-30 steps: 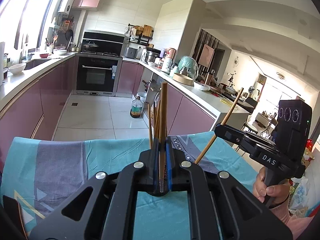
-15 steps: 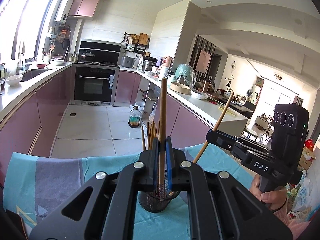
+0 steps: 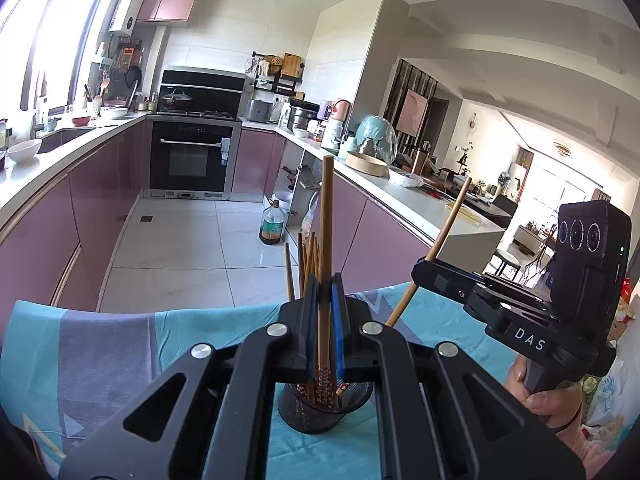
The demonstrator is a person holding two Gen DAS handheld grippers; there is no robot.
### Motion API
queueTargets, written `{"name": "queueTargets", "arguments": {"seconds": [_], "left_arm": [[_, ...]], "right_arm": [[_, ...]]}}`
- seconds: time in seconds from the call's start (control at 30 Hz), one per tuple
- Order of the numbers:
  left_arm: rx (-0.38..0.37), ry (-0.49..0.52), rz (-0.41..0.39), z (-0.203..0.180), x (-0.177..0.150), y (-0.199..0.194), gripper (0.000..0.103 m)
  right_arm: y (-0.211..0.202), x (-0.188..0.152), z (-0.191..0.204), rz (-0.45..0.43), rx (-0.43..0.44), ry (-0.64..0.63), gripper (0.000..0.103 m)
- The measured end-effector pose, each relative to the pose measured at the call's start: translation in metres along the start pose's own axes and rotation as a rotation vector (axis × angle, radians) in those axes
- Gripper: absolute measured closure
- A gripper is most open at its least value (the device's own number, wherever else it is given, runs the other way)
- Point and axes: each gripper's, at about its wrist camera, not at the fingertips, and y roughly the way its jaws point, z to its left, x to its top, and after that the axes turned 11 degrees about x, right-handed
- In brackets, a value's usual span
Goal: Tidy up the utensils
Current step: 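Raise the left gripper's chopstick into the mesh cup while the right inserts its own, then open the left gripper to drop its chopstick while the right gripper releases too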
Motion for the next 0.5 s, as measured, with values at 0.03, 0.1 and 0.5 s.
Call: {"name": "queueTargets", "arguments": {"seconds": [0.03, 0.1, 0.5], "left_arm": [[0.003, 0.002, 0.001, -0.002, 0.0, 0.002, 0.096], [0.007, 0.008, 0.005, -0.005, -0.002, 0.003, 0.096], [0.017, 0.031, 0.045, -0.013, -0.004, 0.013, 0.096]], "right_arm": [[0.001, -0.001, 0.0, 0.003, 0.0, 0.003, 0.098], [0.004, -0.002, -0.002, 0.009, -0.002, 0.008, 0.098], [0.01, -0.008, -0.004, 0.042, -0.015, 0.015, 0.098]]}}
